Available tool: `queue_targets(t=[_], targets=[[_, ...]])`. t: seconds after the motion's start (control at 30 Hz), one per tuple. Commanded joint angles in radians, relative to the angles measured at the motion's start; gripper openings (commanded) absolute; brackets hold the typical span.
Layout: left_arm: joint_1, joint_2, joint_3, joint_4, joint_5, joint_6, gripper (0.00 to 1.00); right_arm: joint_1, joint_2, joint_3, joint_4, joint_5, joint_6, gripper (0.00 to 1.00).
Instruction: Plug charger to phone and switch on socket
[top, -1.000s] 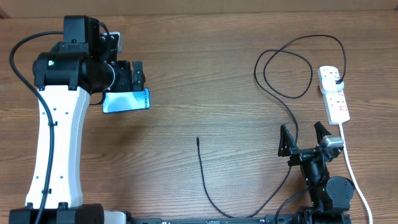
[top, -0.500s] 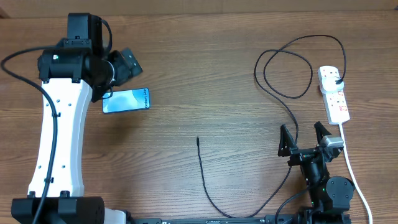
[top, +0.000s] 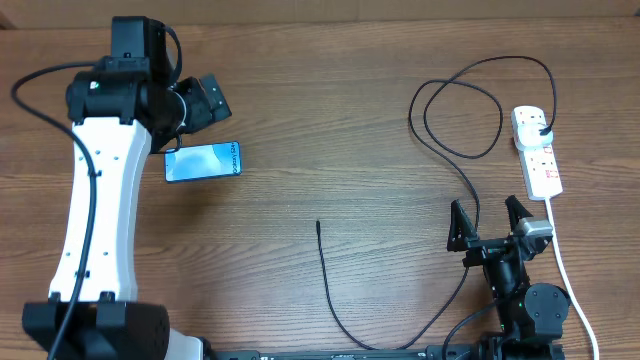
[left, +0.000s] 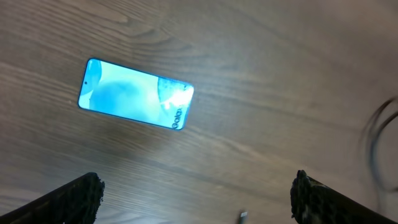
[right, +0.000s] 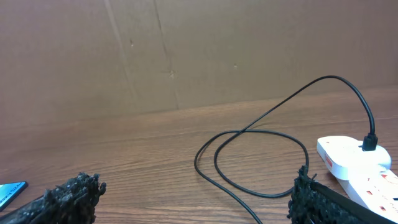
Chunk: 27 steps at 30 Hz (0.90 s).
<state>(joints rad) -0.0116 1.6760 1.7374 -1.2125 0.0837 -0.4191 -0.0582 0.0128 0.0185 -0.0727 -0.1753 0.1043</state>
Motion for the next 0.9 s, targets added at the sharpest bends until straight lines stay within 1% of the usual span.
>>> queue_targets(t=[0.0, 0.13, 0.37, 0.57, 0.73, 0.87], targets=[[-0.004, 0.072, 0.020, -0.003, 0.022, 0.173, 0.99, 0.005, -0.010, -0.011, 0.003, 0.010, 0.000, 1.00], [-0.004, 0.158, 0.037, 0.012, 0.052, 0.196, 1.00, 0.005, -0.010, -0.011, 0.003, 0.010, 0.000, 1.00], [-0.025, 0.283, 0.158, 0.000, 0.075, 0.206, 1.00, 0.005, -0.010, -0.011, 0.003, 0.010, 0.000, 1.00], [-0.072, 0.411, 0.337, -0.064, 0.059, 0.210, 1.00, 0.005, -0.010, -0.011, 0.003, 0.010, 0.000, 1.00], [-0.089, 0.526, 0.502, -0.147, 0.043, 0.209, 1.00, 0.005, -0.010, -0.011, 0.003, 0.010, 0.000, 1.00], [-0.089, 0.577, 0.528, -0.161, 0.039, 0.201, 1.00, 0.005, -0.010, -0.011, 0.003, 0.010, 0.000, 1.00]])
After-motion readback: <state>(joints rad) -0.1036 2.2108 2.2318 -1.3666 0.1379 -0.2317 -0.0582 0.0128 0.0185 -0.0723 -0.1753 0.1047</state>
